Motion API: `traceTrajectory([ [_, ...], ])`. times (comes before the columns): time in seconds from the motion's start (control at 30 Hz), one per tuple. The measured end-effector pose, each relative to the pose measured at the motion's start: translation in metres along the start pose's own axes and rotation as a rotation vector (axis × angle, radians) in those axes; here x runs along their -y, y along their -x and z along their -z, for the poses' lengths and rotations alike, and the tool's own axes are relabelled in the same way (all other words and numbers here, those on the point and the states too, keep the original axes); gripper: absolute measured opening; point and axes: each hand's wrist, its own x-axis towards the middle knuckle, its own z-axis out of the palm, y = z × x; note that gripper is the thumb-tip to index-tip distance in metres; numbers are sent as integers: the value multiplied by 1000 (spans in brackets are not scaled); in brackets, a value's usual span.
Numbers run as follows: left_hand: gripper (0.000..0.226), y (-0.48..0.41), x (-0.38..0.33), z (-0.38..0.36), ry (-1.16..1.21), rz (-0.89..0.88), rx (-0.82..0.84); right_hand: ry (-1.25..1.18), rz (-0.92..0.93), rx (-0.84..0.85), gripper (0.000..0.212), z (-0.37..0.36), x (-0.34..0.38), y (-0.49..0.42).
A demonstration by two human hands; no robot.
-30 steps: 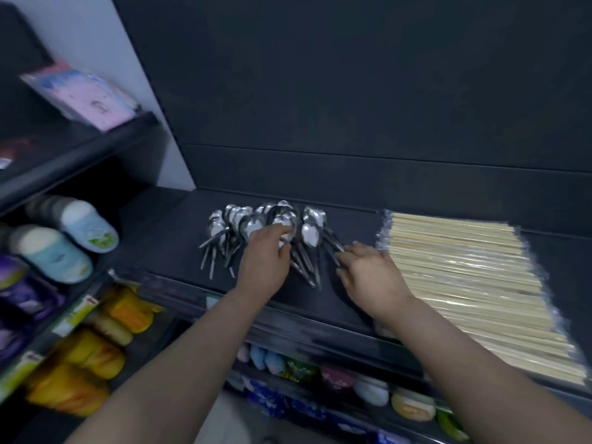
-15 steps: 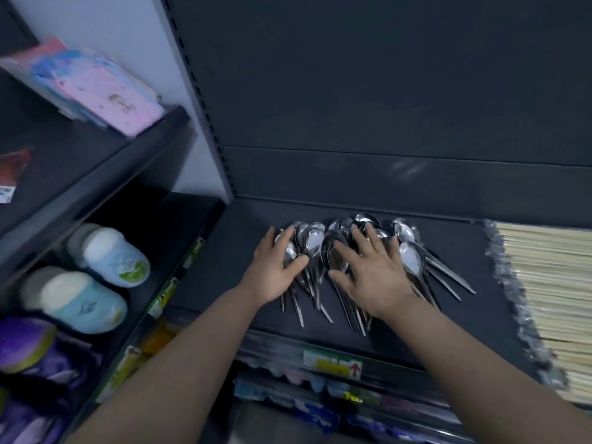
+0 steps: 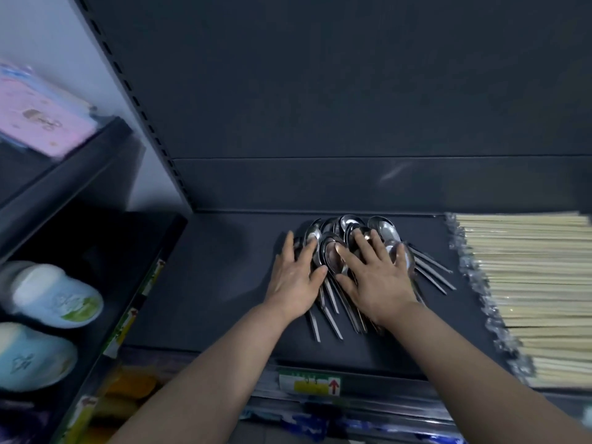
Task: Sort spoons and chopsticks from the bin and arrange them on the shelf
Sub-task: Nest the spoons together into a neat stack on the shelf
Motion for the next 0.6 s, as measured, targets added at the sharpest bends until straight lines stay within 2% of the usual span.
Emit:
traceTrajectory([
  [0.17, 61, -2, -28, -12, -21, 12, 18, 34, -51, 39, 57, 6, -23, 4],
  [0.3, 59, -2, -35, -10, 29, 9, 2, -32, -28, 43, 56, 10, -32, 6],
  [0.5, 41, -15, -25, 14, 127, 22, -220, -209, 54, -204, 32, 15, -41, 12],
  [0.6, 33, -16, -15, 23, 154, 80, -330, -206, 87, -334, 23, 10, -46, 8],
])
